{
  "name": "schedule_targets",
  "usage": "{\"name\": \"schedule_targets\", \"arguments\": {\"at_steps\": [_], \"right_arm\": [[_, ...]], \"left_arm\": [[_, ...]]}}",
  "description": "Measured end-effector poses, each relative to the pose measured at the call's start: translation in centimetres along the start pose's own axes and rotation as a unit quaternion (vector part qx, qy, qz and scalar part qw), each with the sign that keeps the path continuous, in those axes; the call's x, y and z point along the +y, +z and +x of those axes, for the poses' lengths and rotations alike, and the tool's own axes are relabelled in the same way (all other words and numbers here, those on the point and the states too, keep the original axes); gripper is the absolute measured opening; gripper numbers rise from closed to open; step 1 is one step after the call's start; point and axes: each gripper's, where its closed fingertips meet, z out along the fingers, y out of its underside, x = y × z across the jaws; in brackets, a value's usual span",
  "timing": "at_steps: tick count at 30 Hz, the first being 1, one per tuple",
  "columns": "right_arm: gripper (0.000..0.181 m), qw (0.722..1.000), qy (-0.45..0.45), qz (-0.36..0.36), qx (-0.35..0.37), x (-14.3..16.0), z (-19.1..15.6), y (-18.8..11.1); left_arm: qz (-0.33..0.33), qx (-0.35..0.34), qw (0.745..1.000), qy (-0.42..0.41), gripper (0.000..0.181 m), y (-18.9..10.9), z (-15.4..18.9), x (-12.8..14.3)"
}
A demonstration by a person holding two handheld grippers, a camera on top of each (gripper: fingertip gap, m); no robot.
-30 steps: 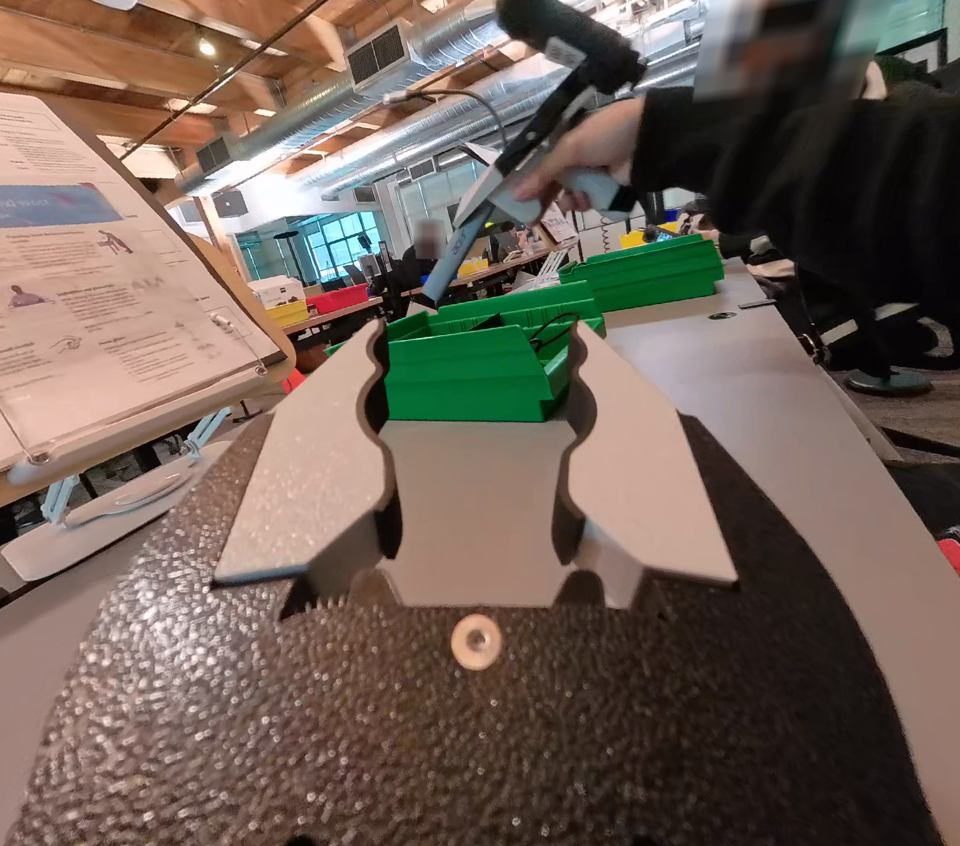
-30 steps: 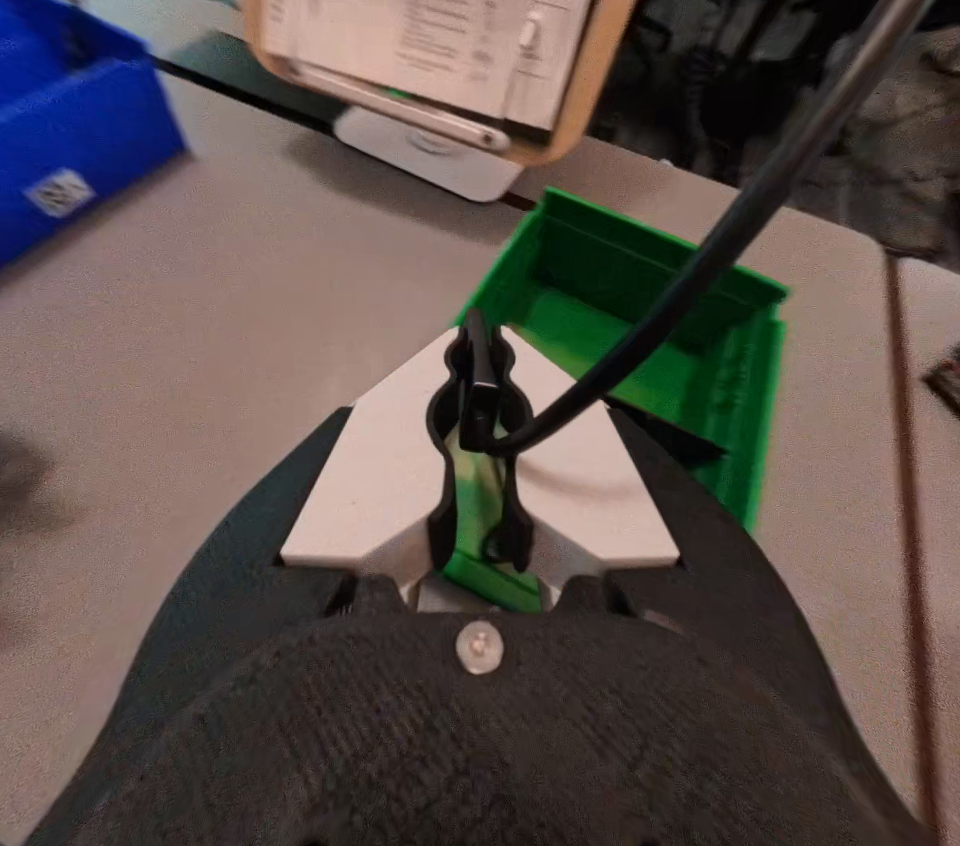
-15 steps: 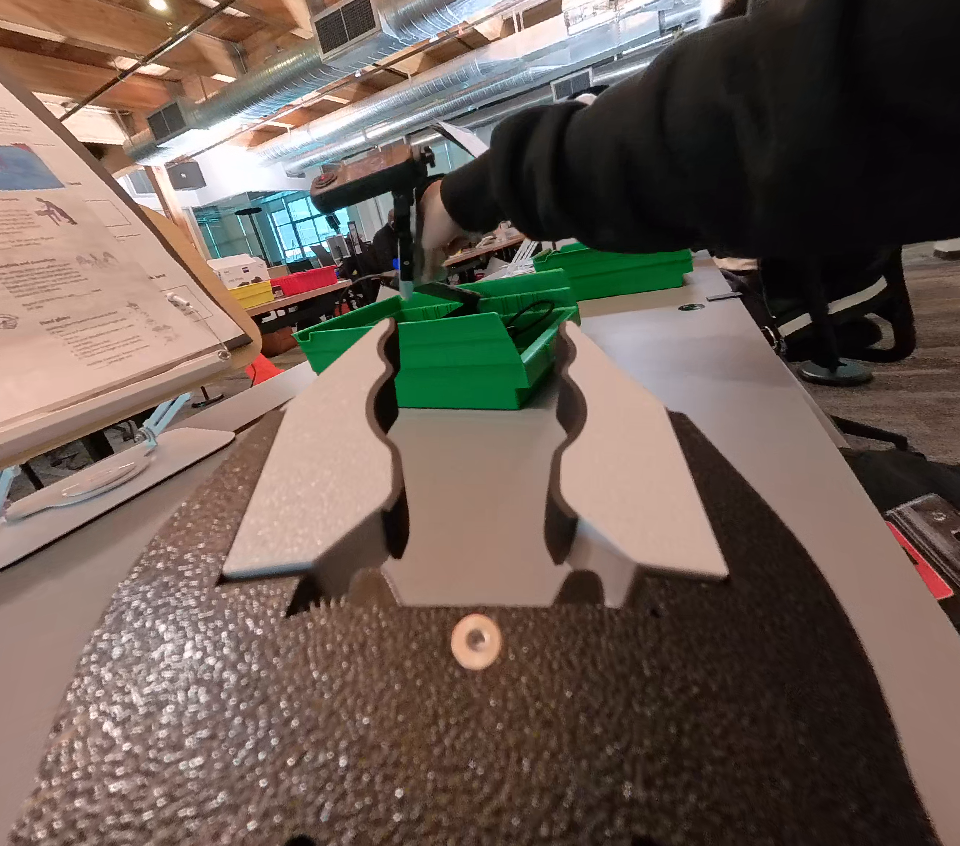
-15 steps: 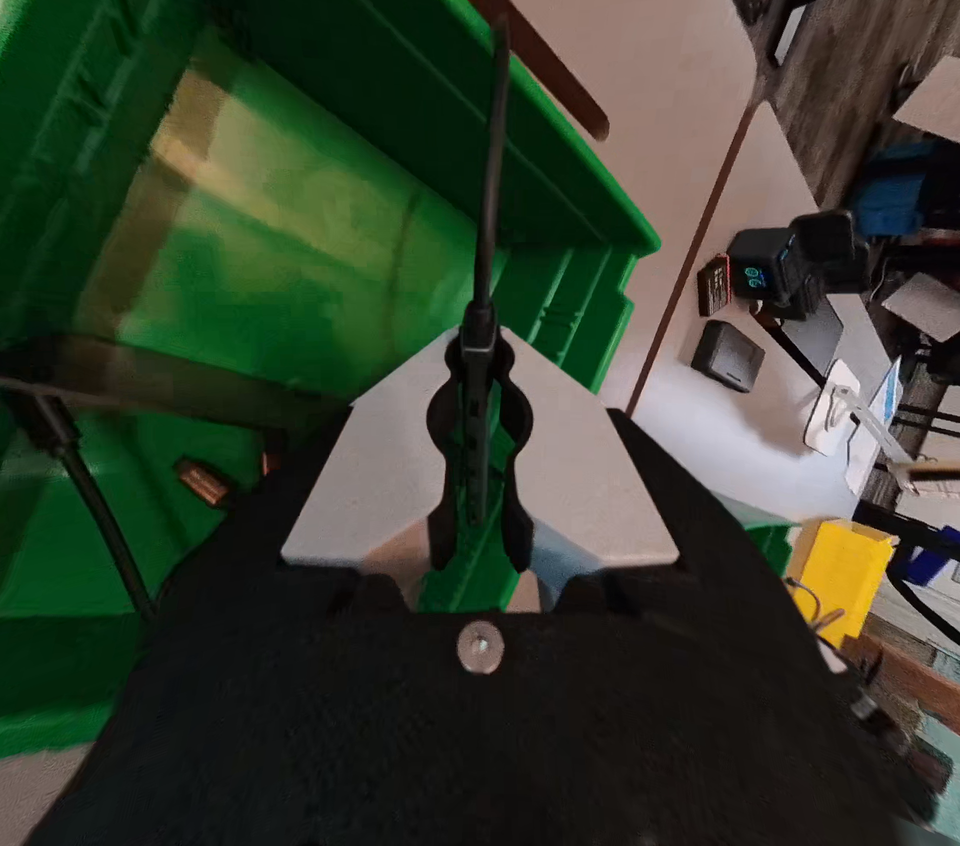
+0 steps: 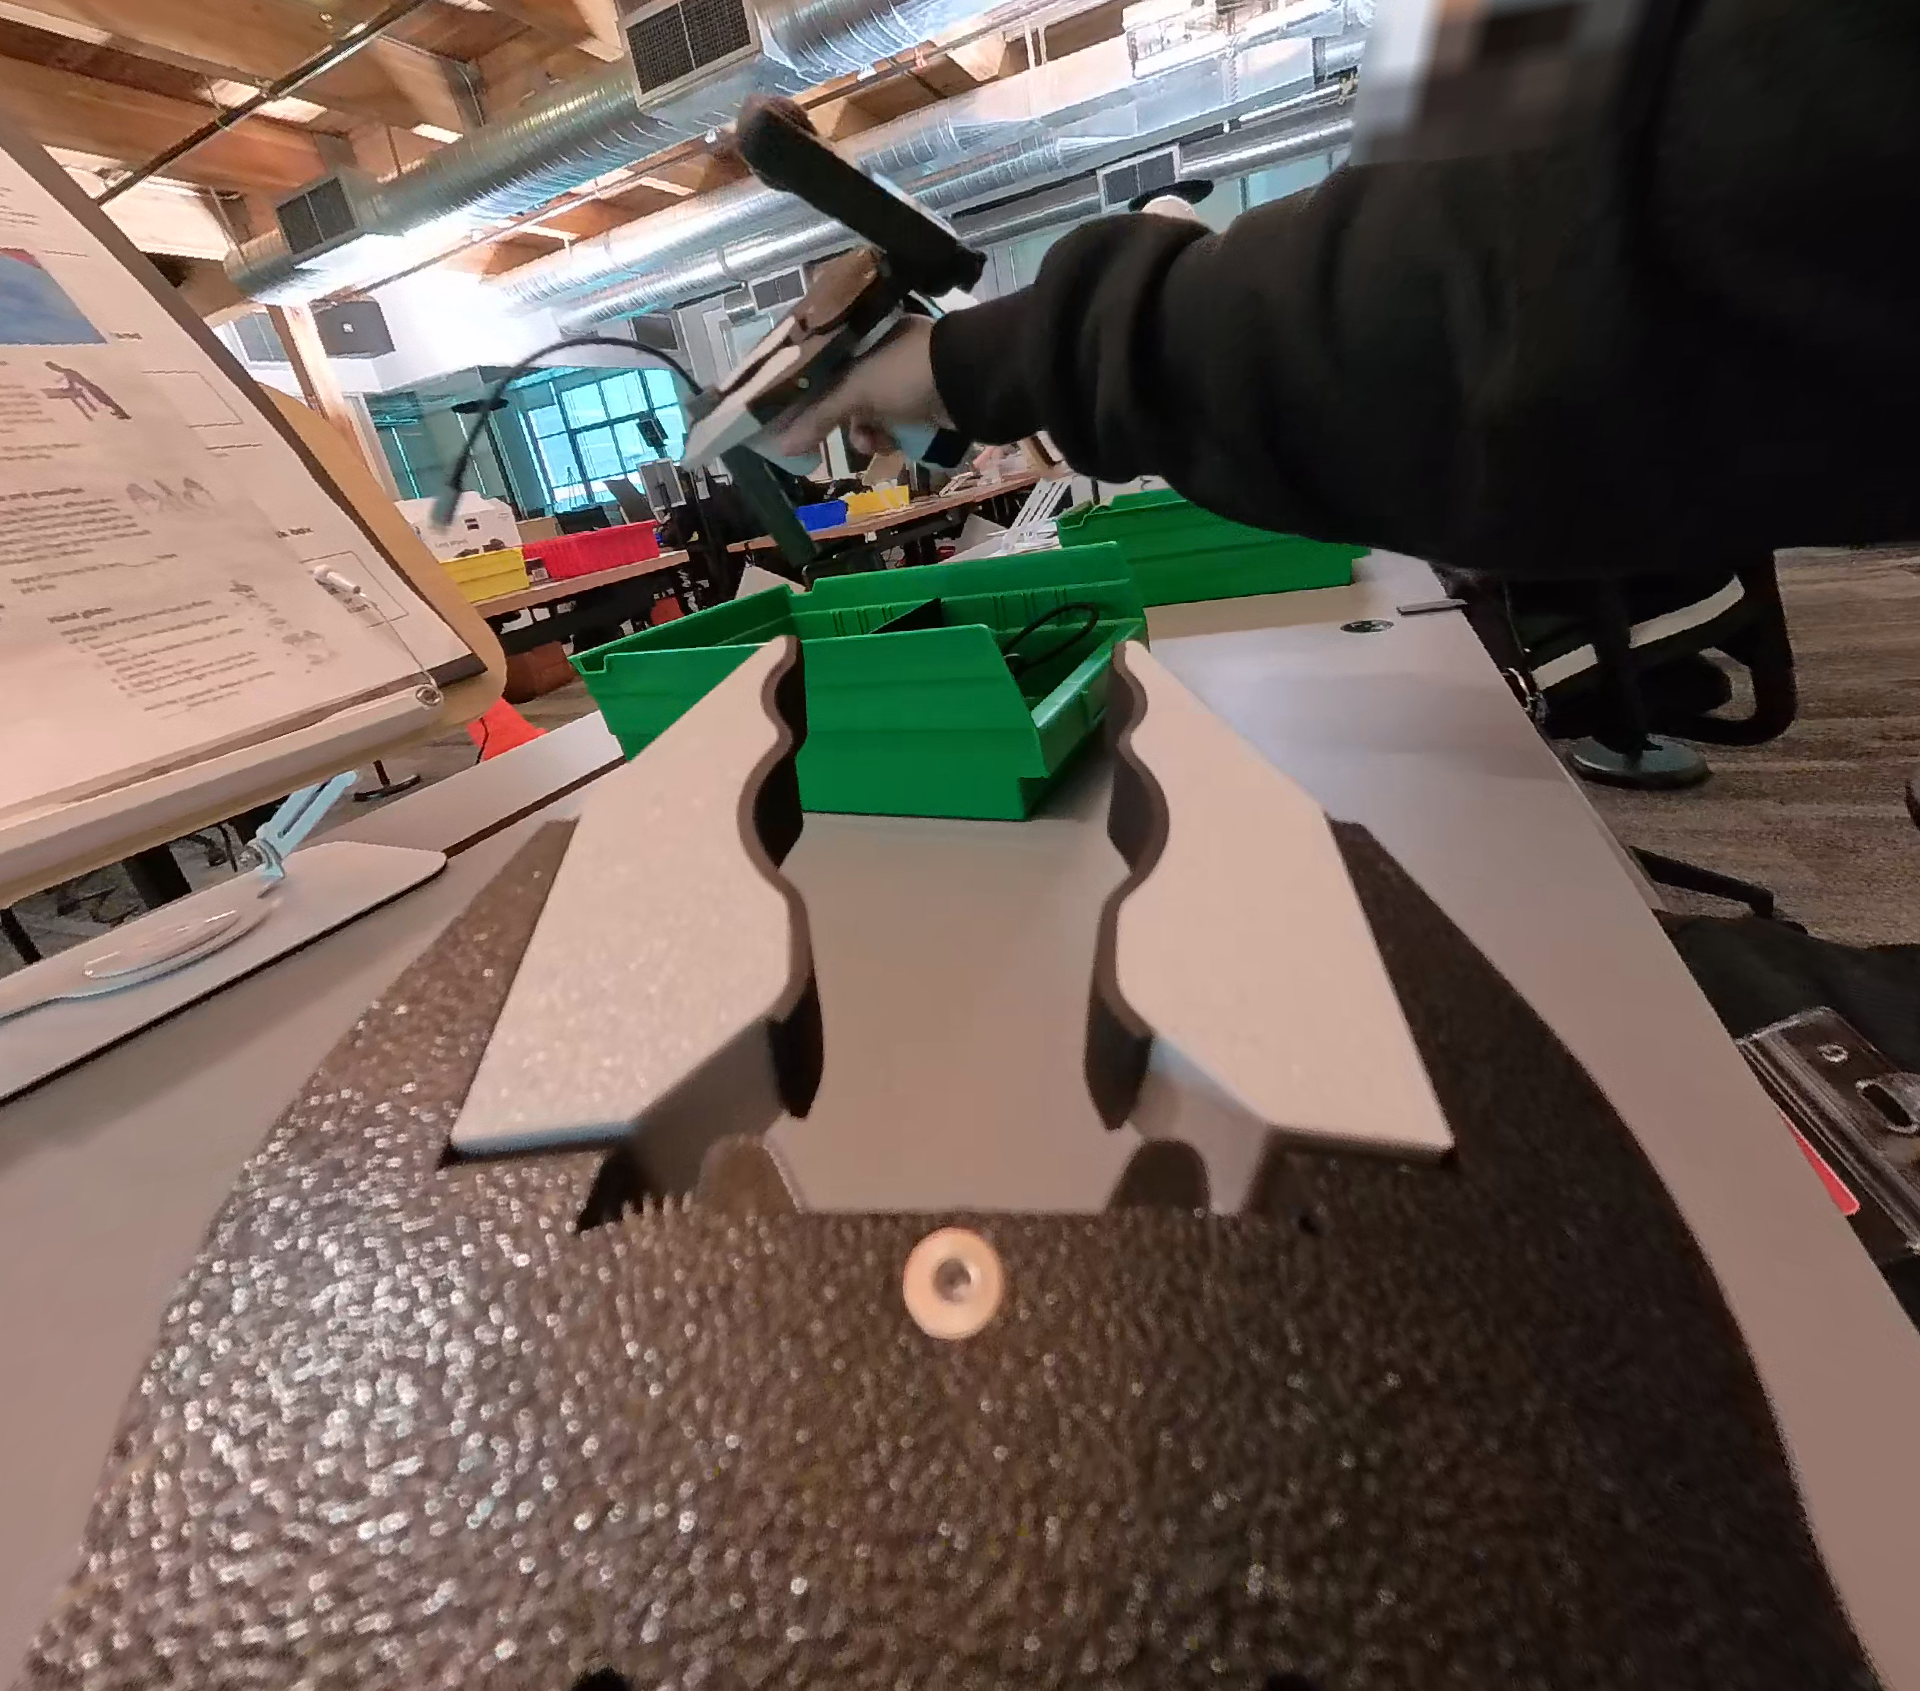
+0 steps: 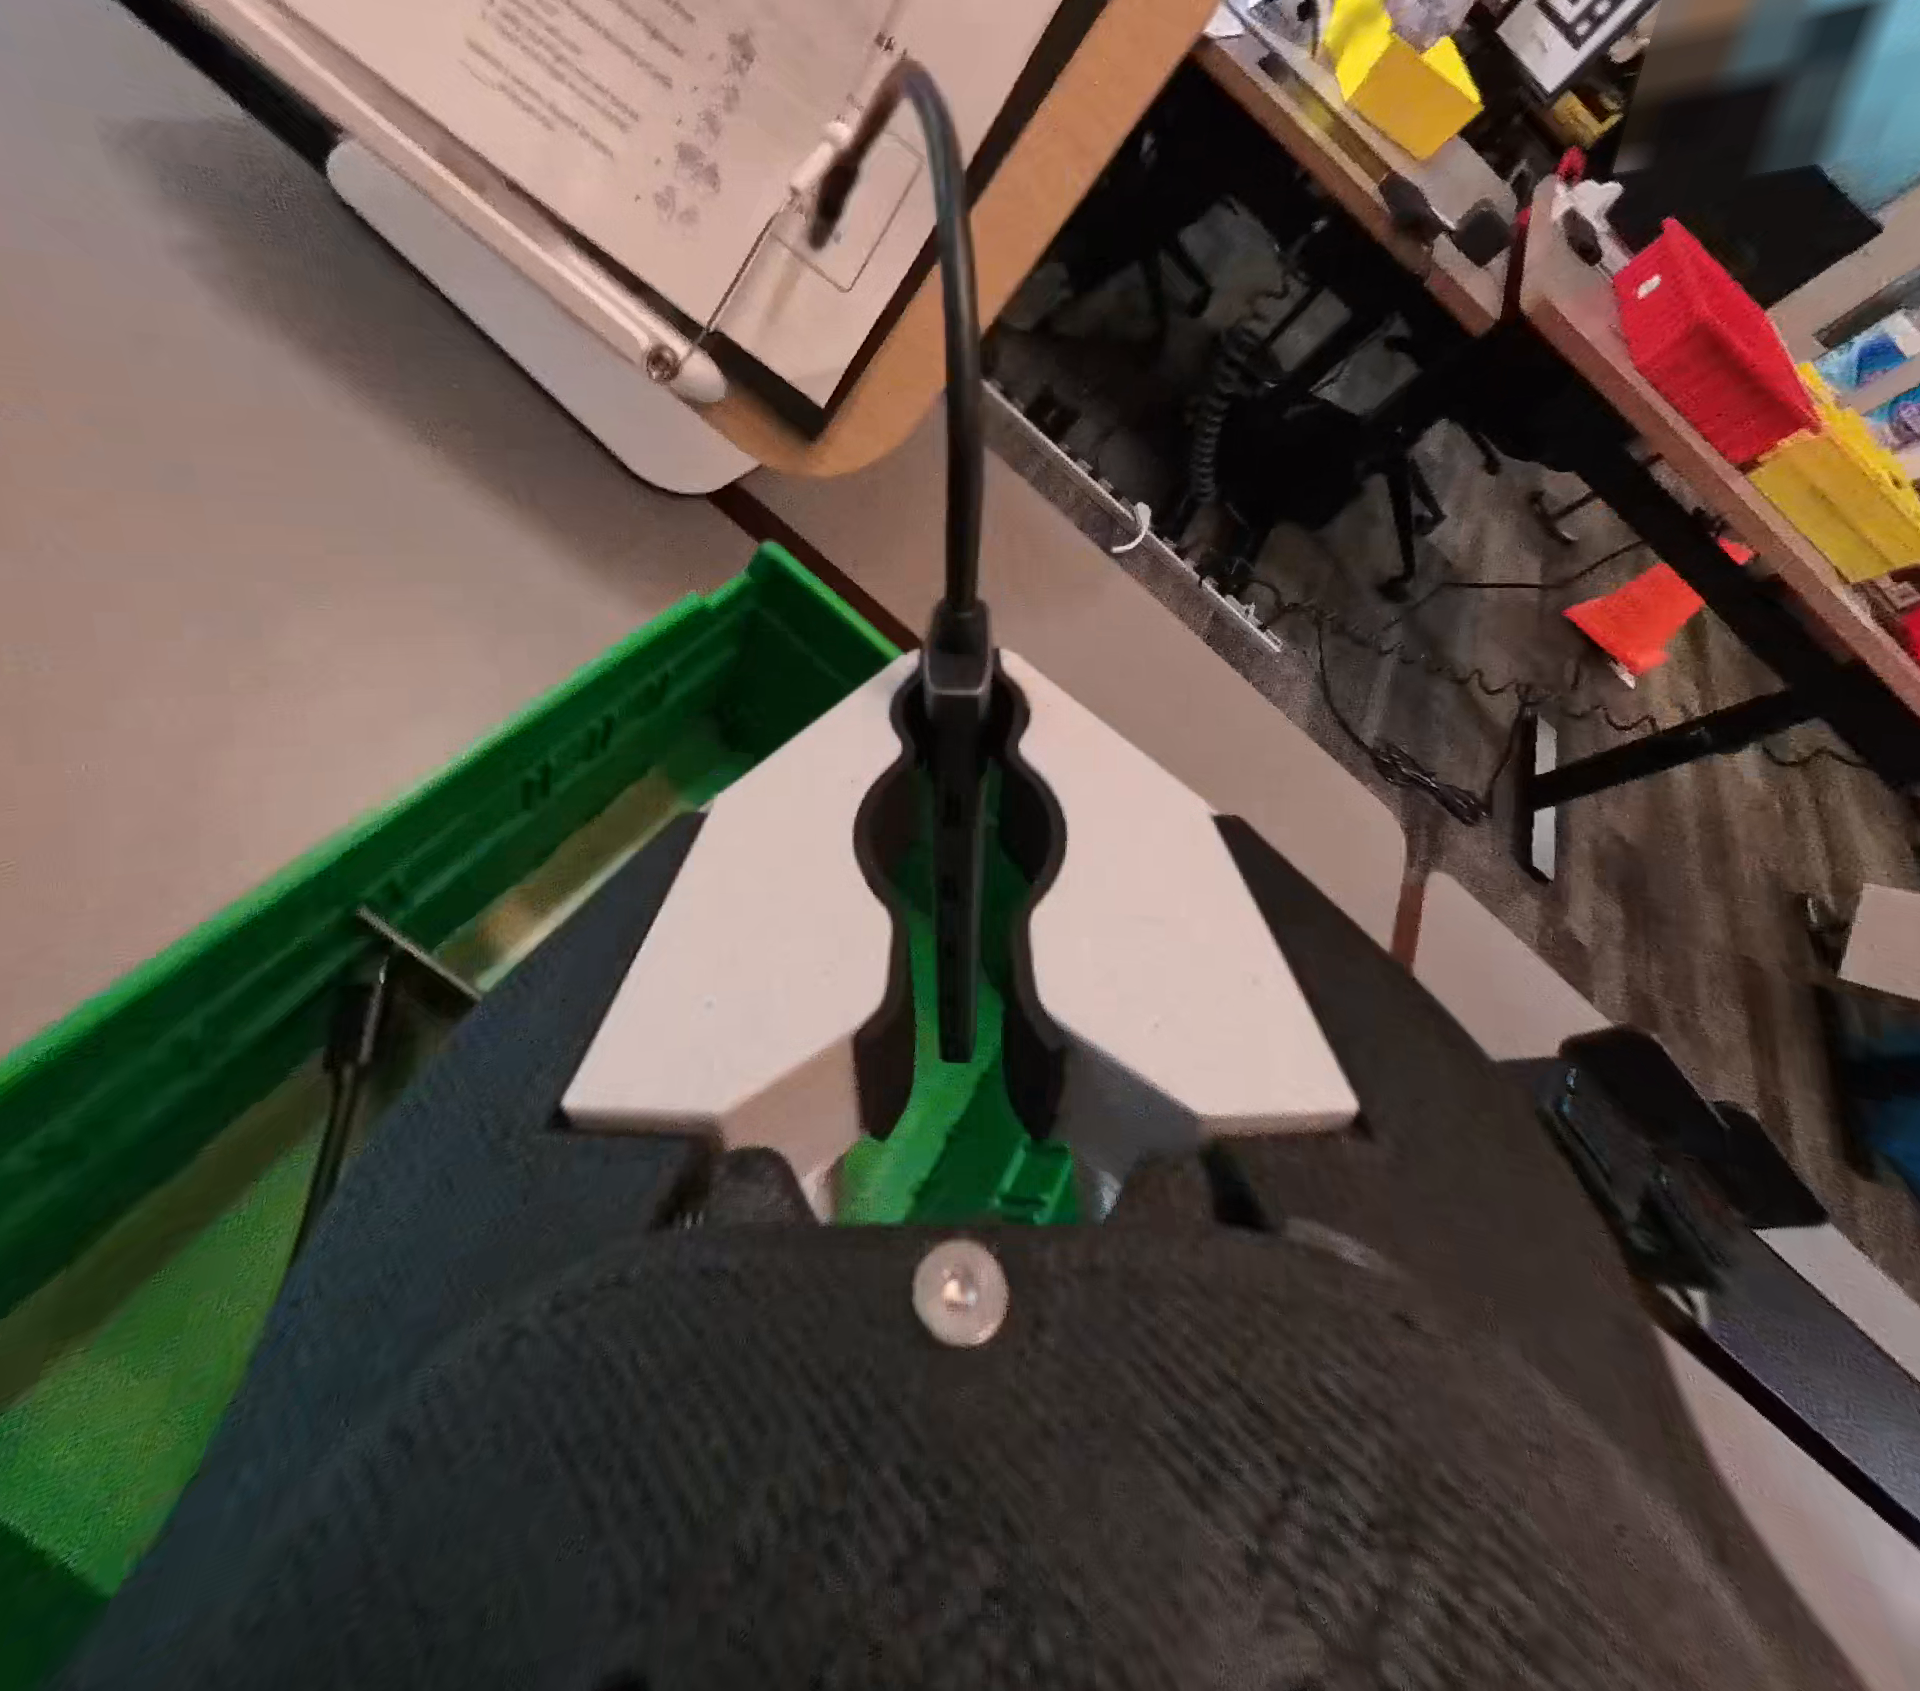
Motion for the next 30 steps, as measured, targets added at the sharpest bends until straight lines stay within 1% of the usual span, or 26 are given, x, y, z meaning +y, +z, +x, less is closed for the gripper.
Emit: {"name": "schedule_targets", "arguments": {"at_steps": [2,3,6,8,11,15,17,18,20,23,26,28,30], "right_arm": [[0.007,0.999,-0.028,-0.031,-0.009,1.7,0.2,-1.0],[0.008,0.998,-0.033,-0.052,-0.029,2.7,-0.2,-1.5],[0.007,0.997,-0.028,-0.073,-0.020,4.3,0.6,-2.3],[0.007,0.996,-0.006,-0.085,-0.034,5.3,0.1,-2.4],[0.008,0.993,0.001,-0.107,-0.041,6.9,-0.7,-1.5],[0.008,0.993,-0.005,-0.109,-0.041,6.7,-1.4,0.0],[0.008,0.988,-0.035,-0.130,-0.069,7.1,-2.4,0.6],[0.008,0.984,-0.054,-0.145,-0.090,7.4,-3.0,0.6],[0.008,0.978,-0.082,-0.165,-0.103,7.8,-3.2,0.4],[0.008,0.978,-0.078,-0.136,-0.136,7.1,-3.6,-0.5],[0.008,0.980,-0.054,-0.131,-0.138,7.7,-2.9,-1.8],[0.008,0.981,-0.048,-0.145,-0.122,8.8,-2.2,-2.2],[0.008,0.985,-0.028,-0.139,-0.096,9.0,-1.4,-2.1]], "left_arm": [[0.000,-0.002,1.000,-0.001,0.055,0.0,-0.1,0.0],[-0.001,-0.002,1.000,-0.003,0.054,0.0,-0.1,0.0],[-0.002,-0.001,1.000,-0.003,0.054,0.1,-0.1,0.1],[-0.003,0.000,1.000,-0.003,0.054,0.1,0.0,0.1],[-0.005,-0.001,1.000,-0.004,0.054,0.1,-0.1,0.2],[-0.007,-0.001,1.000,-0.008,0.053,0.0,-0.1,0.4],[-0.008,-0.001,1.000,-0.010,0.053,0.0,-0.2,0.4],[-0.009,0.000,1.000,-0.011,0.053,0.0,-0.1,0.4],[-0.008,0.001,1.000,-0.015,0.053,0.0,-0.1,0.4],[-0.005,0.004,1.000,-0.017,0.053,0.1,-0.1,0.3],[-0.005,0.006,1.000,-0.018,0.053,0.1,0.0,0.3],[-0.002,0.007,1.000,-0.020,0.052,0.1,0.1,0.2],[-0.002,0.009,1.000,-0.022,0.052,0.1,0.1,0.2]]}}
